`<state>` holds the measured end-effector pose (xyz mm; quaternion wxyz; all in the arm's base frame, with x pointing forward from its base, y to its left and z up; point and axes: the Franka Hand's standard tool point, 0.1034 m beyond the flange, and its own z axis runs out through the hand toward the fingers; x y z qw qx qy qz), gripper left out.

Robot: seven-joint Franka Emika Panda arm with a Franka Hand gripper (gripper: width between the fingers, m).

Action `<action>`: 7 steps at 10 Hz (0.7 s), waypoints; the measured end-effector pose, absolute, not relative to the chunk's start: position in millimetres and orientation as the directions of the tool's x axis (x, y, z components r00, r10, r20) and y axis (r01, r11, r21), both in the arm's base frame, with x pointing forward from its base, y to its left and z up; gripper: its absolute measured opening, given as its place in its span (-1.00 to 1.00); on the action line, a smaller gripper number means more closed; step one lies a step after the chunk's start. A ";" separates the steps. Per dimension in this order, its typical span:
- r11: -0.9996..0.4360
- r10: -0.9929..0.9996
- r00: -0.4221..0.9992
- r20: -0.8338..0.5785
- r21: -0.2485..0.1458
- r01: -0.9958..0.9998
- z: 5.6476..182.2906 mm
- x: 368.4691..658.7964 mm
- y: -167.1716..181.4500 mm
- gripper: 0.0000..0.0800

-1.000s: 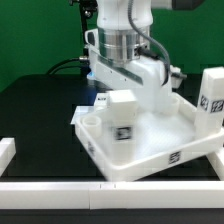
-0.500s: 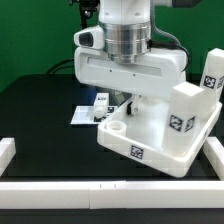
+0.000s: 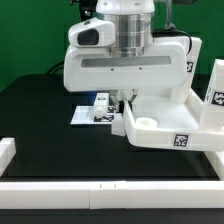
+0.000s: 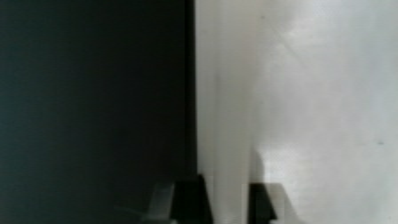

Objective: Assemble desk

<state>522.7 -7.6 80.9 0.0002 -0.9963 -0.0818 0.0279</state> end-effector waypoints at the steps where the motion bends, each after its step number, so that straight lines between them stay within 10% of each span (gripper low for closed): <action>1: -0.968 0.249 0.967 -0.057 -0.002 0.249 81.4 523.7 -9.3 -0.86; 7: -0.601 0.797 0.600 -0.065 0.001 0.799 86.9 577.0 -23.2 -0.86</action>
Offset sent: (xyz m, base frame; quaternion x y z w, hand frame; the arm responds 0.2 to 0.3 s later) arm 0.0835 0.0201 0.0024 0.0959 0.0247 -0.4353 0.8948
